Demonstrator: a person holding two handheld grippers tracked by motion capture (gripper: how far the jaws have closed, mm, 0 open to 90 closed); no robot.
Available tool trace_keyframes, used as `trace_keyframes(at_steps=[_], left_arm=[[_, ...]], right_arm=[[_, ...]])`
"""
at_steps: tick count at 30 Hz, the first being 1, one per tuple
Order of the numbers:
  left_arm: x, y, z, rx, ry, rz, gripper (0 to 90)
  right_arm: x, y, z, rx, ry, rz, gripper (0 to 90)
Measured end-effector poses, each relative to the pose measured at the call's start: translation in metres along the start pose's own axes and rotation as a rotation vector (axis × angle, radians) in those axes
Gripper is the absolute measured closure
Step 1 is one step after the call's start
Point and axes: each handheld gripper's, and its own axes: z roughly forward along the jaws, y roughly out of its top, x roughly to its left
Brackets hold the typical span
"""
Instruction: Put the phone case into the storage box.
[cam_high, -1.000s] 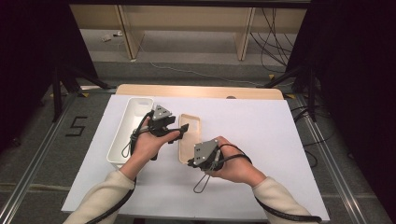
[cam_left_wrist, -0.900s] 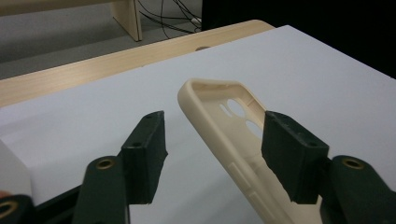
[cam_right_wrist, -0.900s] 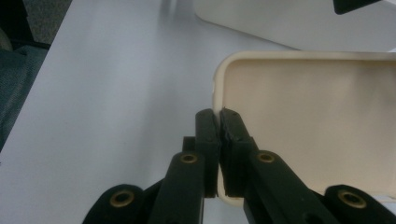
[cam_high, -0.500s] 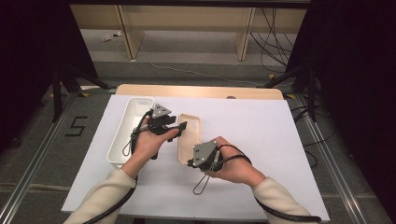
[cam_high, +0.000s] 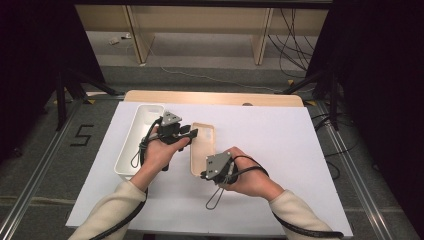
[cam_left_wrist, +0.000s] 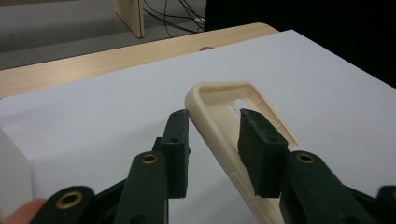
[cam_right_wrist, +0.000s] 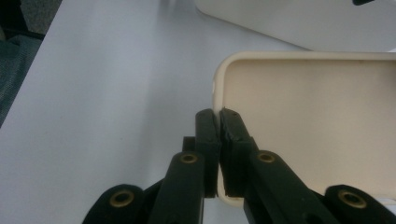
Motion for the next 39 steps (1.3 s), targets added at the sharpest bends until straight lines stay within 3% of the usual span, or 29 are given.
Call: trace_keyframes(at_steps=[15,23,26,30,35,39], left_arm=[[-0.0025,0.0005,-0.0051,-0.040,0.003,-0.036,83.3],[-0.0008,0.0000,-0.0043,-0.037,-0.002,-0.056,82.1],[-0.0025,0.0000,-0.0028,-0.027,-0.019,-0.074,72.3],[-0.0030,-0.0003,-0.0012,-0.015,-0.010,-0.079,61.7],[-0.0014,-0.0015,0.0000,-0.009,-0.017,-0.093,65.7],[-0.0011,-0.0011,-0.0012,-0.011,-0.037,-0.132,70.2]], right_arm=[[0.0016,-0.0007,0.0052,0.031,-0.012,-0.007,87.9],[0.0019,-0.0005,0.0055,0.046,-0.033,-0.012,88.1],[0.0014,-0.0004,0.0047,0.047,-0.044,-0.016,88.2],[0.0010,0.0008,0.0020,0.040,-0.051,-0.017,88.3],[0.0025,0.0020,0.0024,0.046,-0.051,-0.029,88.2],[0.0039,0.0031,0.0031,0.055,-0.052,-0.028,88.3]])
